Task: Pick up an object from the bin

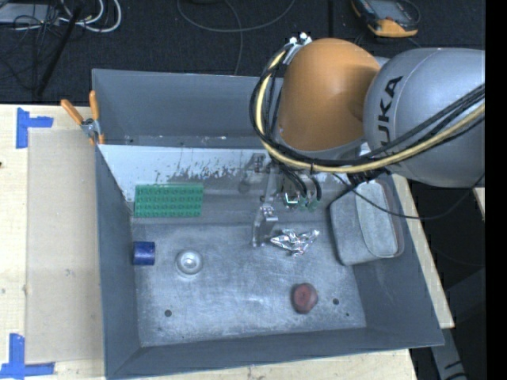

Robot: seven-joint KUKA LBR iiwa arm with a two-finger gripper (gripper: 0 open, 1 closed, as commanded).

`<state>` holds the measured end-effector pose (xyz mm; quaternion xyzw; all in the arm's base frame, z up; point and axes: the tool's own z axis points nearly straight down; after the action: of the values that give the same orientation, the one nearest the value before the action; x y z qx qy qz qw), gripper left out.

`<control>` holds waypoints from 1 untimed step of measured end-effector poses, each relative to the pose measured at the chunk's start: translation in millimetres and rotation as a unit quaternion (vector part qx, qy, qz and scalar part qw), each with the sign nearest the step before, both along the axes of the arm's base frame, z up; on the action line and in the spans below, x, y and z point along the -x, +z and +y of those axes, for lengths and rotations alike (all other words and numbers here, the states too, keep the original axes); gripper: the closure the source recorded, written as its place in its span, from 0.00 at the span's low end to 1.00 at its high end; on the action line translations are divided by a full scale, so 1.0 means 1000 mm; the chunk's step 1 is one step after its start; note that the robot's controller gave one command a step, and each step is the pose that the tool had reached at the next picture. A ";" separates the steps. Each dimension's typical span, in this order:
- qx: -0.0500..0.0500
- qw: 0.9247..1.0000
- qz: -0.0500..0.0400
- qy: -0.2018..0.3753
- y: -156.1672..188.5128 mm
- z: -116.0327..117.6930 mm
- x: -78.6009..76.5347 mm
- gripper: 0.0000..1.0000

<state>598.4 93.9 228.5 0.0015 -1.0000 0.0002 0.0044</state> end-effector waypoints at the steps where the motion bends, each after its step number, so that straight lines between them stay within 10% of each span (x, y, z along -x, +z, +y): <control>1: 0.000 1.000 0.001 0.019 -0.066 -0.046 0.039 0.00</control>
Offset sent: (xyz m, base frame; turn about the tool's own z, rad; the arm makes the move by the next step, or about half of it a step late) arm -0.0363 -0.0437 -0.0609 -0.0408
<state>559.1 48.0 162.6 0.0205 -0.9998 0.0005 0.0058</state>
